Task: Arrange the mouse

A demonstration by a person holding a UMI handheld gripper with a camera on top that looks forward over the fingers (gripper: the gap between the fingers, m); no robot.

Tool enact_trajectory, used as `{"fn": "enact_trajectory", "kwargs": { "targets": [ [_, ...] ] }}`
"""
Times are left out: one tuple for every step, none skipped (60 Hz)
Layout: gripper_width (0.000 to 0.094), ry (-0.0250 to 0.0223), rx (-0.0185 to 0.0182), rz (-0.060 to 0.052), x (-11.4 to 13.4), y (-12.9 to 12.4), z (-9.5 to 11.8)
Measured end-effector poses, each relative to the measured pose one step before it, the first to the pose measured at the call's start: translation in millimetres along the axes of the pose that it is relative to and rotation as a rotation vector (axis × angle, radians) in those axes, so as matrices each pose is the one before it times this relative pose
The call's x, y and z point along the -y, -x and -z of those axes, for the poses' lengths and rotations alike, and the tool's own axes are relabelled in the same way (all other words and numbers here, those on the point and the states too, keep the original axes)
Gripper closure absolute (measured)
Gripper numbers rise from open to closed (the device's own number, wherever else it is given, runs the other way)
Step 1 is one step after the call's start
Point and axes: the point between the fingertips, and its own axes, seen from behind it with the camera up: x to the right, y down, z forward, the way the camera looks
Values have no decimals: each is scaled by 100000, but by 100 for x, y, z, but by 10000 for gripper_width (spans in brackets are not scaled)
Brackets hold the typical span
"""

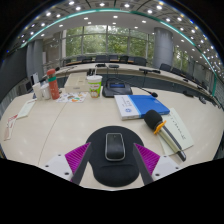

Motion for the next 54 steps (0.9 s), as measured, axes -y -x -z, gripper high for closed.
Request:
{"fn": "enact_trajectory", "kwargs": {
  "targets": [
    [78,-510,-414,35,108,106,824],
    [80,-490,-284,-57,147,147,740],
    [80,-471,-85,-1,115,37,959],
    [79,-589,-99,-88,68,167,909],
    [79,-651,-160,-132,84,124,964],
    [79,-688,-201,-204,82,104,964],
    [79,-673,-242,-159,76,100,993],
    [80,-623,-238,-33,35,107,1008],
    [79,-619,-301,118,30,84,1006],
    [79,-739,-543,184,33,146,841],
    [78,-637,-512,186,-22,32,1196],
    [81,-706,-566,226,-33,53,1045],
    [81,-673,-517,273,-14,71,1056],
    [81,-572,-532,317,-69,56,1039],
    [80,-501,-480,375,-88,83,1047],
    [81,-530,-380,405,-119,104,1016],
    [82,-611,-259,460,-96,140,1018],
    [80,-657,-250,487,-107,131,842],
    [81,-470,-312,453,-160,98,979],
    [82,-269,-444,327,-214,107,961],
    [81,28,-231,262,-196,-74,904],
    [84,10,-274,207,-218,88,874],
    [83,-23,-158,120,-221,112,837],
    [83,-79,-68,70,-229,122,839],
    [82,-89,-41,19,-211,109,816],
    [83,-125,-16,-30,-184,90,826],
    [82,-150,-3,-27,-158,98,806],
    [81,-250,73,-10,-154,121,789],
    [81,-522,-23,146,-239,188,697],
    [82,-376,114,87,-58,41,690],
    [82,-317,34,162,-70,35,547],
    [82,-177,-69,252,-126,20,565],
    [82,-128,-149,339,-140,7,575],
    [83,-237,-207,165,-153,134,518],
    [82,-18,-51,-66,-125,22,466],
    [83,57,58,-430,-104,22,416],
    [83,40,89,-561,-88,14,423],
    [83,-81,-48,-402,-77,-38,390],
    [83,-276,-299,-131,-20,-87,349],
    [83,-339,-548,146,-7,-139,312],
    [82,-350,-653,281,-4,-174,292],
    [83,-439,-595,340,-107,-33,118],
    [83,-228,-432,193,-24,-94,235],
    [83,-76,-189,-79,-63,-3,155],
    [84,53,-105,-331,-64,0,170],
    [82,-15,-138,-450,-40,-41,168],
    [82,-149,-118,-472,-22,-32,186],
    [82,-370,-26,-408,-13,1,197],
    [82,-398,58,-293,-22,22,181],
    [83,-216,141,-185,-73,46,202],
    [86,9,56,-72,-75,48,97],
    [82,188,82,14,-114,19,223],
    [83,318,-15,31,-163,16,170],
    [84,372,-74,68,-159,-1,119]
  ]
}}
